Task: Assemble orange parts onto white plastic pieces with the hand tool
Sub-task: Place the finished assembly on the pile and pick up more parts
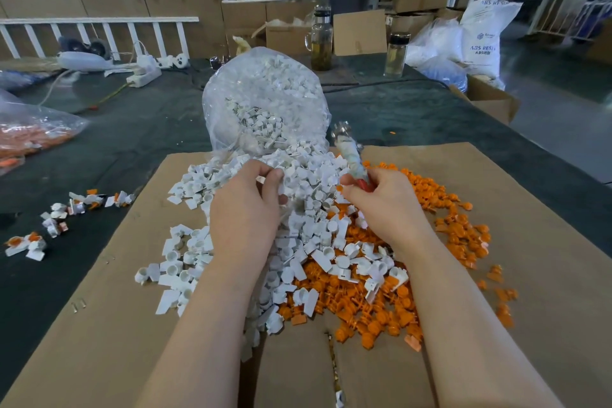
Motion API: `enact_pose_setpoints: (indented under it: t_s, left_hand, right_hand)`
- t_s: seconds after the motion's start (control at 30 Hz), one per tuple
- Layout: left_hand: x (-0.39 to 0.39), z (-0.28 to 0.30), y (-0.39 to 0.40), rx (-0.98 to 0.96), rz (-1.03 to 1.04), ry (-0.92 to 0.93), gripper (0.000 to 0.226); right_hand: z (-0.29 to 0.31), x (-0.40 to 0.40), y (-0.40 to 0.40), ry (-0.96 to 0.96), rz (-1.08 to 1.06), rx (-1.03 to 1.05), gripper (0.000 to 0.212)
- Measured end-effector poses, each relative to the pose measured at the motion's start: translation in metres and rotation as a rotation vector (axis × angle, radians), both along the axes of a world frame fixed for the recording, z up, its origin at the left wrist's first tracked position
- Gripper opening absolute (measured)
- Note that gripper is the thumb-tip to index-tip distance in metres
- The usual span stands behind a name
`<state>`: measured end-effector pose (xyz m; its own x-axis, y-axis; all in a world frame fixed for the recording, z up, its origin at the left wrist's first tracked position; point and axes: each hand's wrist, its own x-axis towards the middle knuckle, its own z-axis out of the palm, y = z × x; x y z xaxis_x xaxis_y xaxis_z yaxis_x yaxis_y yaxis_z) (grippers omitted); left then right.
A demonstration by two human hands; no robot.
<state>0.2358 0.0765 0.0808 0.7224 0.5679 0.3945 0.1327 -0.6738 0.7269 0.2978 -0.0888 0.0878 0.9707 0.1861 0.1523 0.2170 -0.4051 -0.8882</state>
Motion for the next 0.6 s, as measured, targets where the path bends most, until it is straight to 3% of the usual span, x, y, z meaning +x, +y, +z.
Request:
enact_pose_setpoints:
  t_s: [0.3, 0.43, 0.6]
  left_hand:
    - [-0.0006, 0.0002, -0.0025, -0.102, -0.123, -0.023, 0.011]
    - [-0.0028, 0.0025, -0.0046, -0.159, -0.145, -0.052, 0.004]
    - [-0.0035, 0.0051, -0.0087, -0.234, -0.187, -0.084, 0.013]
  right_hand:
    - [0.0053, -0.0094, 0.0072, 0.055, 0.140, 0.292, 0.011]
    - [0.0074, -0.0102, 0.0063, 0.010, 0.146, 0.310, 0.016]
    - [0.0077, -0.0101, 0.0070, 0.004, 0.147, 0.317, 0.015]
